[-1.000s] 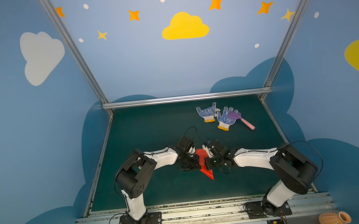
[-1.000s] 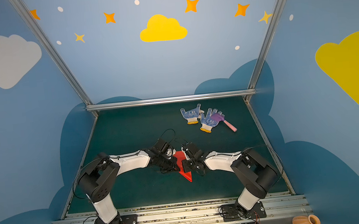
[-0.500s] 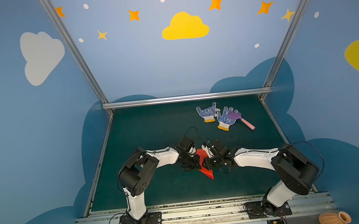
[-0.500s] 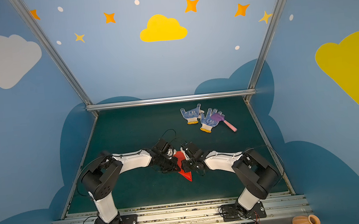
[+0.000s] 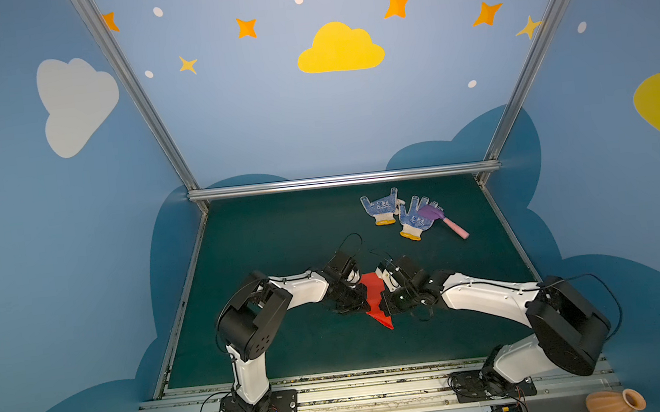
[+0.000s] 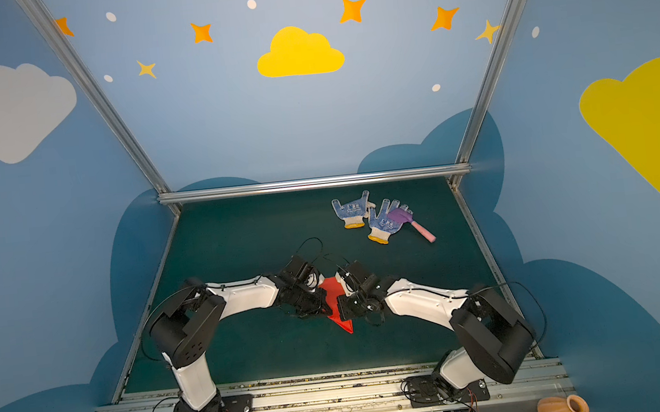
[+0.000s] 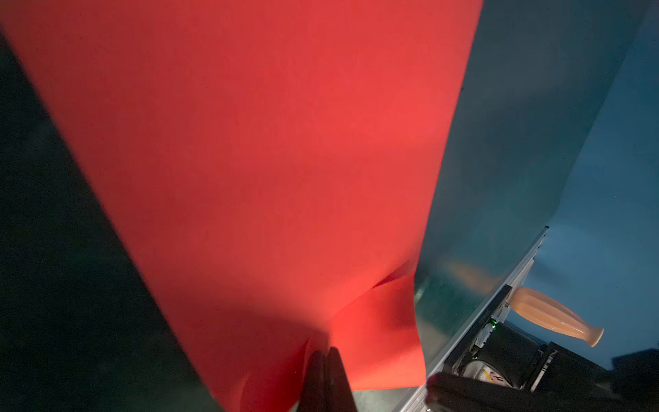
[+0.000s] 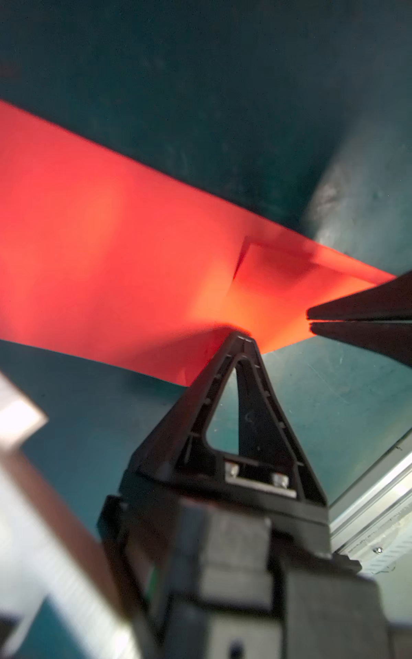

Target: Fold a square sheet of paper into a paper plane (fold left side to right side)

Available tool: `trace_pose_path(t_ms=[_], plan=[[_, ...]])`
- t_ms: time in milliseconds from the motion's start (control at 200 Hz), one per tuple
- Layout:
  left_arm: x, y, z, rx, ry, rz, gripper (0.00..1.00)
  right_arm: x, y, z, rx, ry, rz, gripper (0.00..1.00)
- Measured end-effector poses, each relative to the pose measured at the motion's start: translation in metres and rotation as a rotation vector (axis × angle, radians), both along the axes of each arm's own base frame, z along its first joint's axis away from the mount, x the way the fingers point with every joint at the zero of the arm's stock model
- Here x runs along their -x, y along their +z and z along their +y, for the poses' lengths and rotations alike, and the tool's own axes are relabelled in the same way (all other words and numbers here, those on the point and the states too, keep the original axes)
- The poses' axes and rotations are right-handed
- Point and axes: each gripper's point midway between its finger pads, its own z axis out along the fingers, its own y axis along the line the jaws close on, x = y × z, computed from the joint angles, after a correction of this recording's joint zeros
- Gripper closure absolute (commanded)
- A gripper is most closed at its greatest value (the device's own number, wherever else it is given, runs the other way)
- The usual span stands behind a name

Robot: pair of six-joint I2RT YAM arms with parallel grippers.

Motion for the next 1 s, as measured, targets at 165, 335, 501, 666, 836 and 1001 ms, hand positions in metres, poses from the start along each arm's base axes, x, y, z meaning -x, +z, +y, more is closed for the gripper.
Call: trace_pose_path(t_ms=[165, 335, 501, 666, 836, 1001], plan=[[0.0, 0.0, 0.0, 0.0, 0.0, 0.0, 0.96, 0.007, -0.013, 0.01, 0.023, 0.026, 0.034, 1.0], [0.0, 0.0, 0.0, 0.0, 0.0, 0.0, 0.96, 0.006, -0.018, 0.018, 0.026, 0.033, 0.04, 1.0], [0.0, 0.0, 0.0, 0.0, 0.0, 0.0, 0.96, 0.005, -0.023, 0.019, 0.032, 0.031, 0.044, 1.0], [0.0, 0.0, 0.0, 0.0, 0.0, 0.001, 0.96, 0.005, -0.026, 0.019, 0.034, 0.029, 0.043, 1.0], [0.0, 0.0, 0.0, -0.001, 0.0, 0.001, 0.96, 0.006, -0.027, 0.016, 0.015, 0.02, 0.029, 1.0], [0.0, 0.0, 0.0, -0.002, 0.003, 0.004, 0.96, 0.013, -0.027, 0.006, 0.005, 0.01, 0.023, 1.0]])
